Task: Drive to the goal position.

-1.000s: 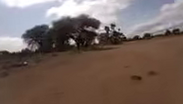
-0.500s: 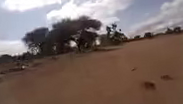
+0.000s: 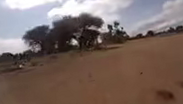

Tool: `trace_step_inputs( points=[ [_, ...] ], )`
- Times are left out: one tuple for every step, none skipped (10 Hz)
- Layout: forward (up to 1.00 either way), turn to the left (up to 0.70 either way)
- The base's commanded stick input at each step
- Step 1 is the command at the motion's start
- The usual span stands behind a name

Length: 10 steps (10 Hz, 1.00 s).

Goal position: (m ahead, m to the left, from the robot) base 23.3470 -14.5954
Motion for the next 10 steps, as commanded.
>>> trace_step_inputs(
  points=[
    [0.70, -0.27],
    [0.70, -0.11],
    [0.70, 0.00],
    [0.70, 0.00],
    [0.70, 0.00],
    [0.70, 0.00],
    [0.70, 0.00],
    [0.70, 0.00],
    [0.70, 0.00],
    [0.70, 0.00]
  ],
)
